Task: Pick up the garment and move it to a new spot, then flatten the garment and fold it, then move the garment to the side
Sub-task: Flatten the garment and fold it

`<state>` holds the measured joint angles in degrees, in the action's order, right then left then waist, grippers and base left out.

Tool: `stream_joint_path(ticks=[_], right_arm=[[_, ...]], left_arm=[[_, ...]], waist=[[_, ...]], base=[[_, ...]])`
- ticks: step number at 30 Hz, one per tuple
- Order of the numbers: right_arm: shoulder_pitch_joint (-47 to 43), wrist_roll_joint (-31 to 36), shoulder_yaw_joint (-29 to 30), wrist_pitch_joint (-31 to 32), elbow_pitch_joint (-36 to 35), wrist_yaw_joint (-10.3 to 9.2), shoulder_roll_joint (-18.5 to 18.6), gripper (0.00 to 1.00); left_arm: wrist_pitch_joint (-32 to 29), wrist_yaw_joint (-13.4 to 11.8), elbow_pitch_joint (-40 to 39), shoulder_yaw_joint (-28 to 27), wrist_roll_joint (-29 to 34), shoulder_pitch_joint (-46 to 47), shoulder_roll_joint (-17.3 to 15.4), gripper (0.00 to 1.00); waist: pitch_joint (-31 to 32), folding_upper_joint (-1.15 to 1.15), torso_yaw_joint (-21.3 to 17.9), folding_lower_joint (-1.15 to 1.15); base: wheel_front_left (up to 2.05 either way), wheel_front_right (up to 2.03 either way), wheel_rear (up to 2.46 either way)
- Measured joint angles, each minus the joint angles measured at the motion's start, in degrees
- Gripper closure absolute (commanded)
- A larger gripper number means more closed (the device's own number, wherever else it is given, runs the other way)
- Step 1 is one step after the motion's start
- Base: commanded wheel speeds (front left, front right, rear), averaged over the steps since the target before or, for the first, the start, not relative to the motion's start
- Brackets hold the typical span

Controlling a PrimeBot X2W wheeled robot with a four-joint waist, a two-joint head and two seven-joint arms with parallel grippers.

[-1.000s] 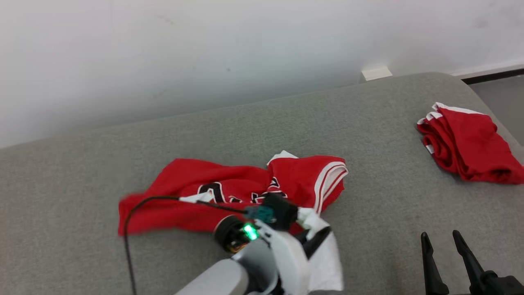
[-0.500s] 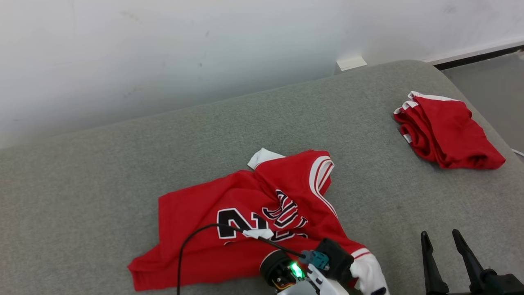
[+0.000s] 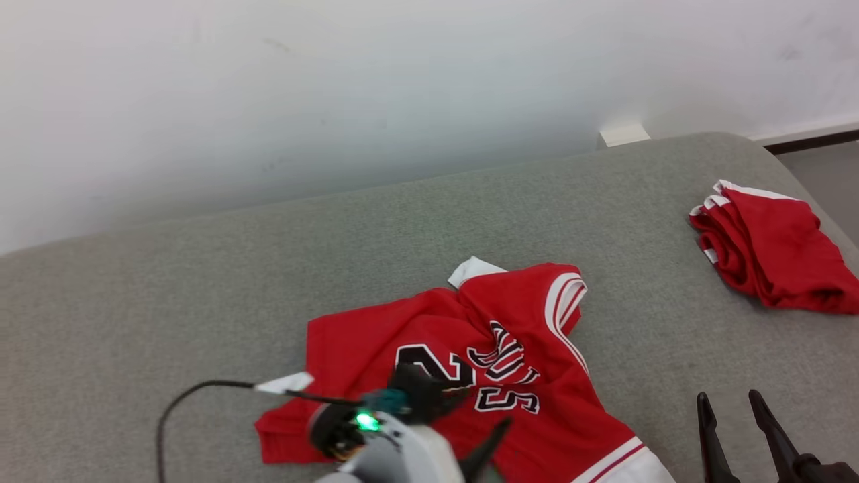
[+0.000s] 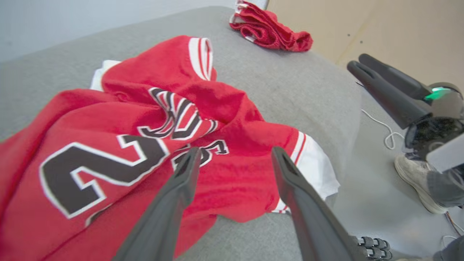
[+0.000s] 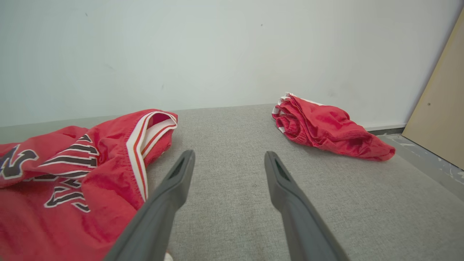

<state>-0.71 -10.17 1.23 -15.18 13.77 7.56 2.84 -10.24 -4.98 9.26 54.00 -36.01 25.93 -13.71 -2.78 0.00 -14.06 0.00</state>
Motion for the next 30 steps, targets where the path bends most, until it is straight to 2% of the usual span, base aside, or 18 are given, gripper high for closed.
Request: stream_joint_path(ticks=[5,8,14,23,24,25,26,28,30], right_arm=[[-0.6,0.5,0.0,0.0,-0.2,0.0,0.0,0.0],[-0.7,0.6,-0.1,0.0,-0.5,-0.01,0.0,0.0],[-0.6,1.1,-0.5,0.0,-0.5,0.0,0.0,0.0],[0.3,1.1,-1.1,0.0,-0.7,0.0,0.0,0.0],[0.3,1.0,-1.1,0.0,-0.7,0.0,0.0,0.0],[0.4,1.0,-1.1,0.0,-0.7,0.0,0.0,0.0],[0.4,1.0,-1.1,0.0,-0.7,0.0,0.0,0.0],[0.5,1.0,-1.1,0.0,-0.6,0.0,0.0,0.0],[0.6,1.0,-0.9,0.0,-0.6,0.0,0.0,0.0]], left_arm=[[2.3,-5.2,-1.2,-5.0,1.2,-2.3,-8.2,0.0],[3.3,-6.6,-0.1,-6.4,1.7,-3.5,-11.2,0.0],[3.7,-6.5,4.8,-7.0,1.0,-4.5,-12.3,0.0],[4.8,-5.4,13.3,-6.7,1.4,-0.6,-10.4,0.0],[4.9,-5.2,14.4,-6.8,1.4,-0.2,-10.3,0.05],[4.9,-5.0,15.4,-6.9,1.4,0.1,-10.1,0.54],[5.3,-4.7,16.3,-6.9,1.4,0.3,-9.9,0.67],[5.9,-4.3,17.7,-7.2,1.1,0.7,-9.4,1.0],[6.7,-3.8,18.5,-7.8,0.0,1.1,-8.8,1.0]], waist=[[0.7,0.0,1.8,0.0],[0.6,0.0,2.7,0.0],[-0.4,0.0,3.3,0.0],[-2.9,0.0,3.0,0.0],[-3.1,0.0,2.9,0.0],[-3.2,0.0,2.7,0.0],[-3.4,0.0,2.6,0.0],[-3.6,0.0,2.3,0.0],[-3.7,0.0,2.3,0.0]], base=[[0.0,0.0,0.0],[0.0,0.0,0.0],[0.0,0.0,0.0],[0.0,0.0,0.0],[0.0,0.0,0.0],[0.0,0.0,0.0],[0.0,0.0,0.0],[0.0,0.0,0.0],[0.0,0.0,0.0]])
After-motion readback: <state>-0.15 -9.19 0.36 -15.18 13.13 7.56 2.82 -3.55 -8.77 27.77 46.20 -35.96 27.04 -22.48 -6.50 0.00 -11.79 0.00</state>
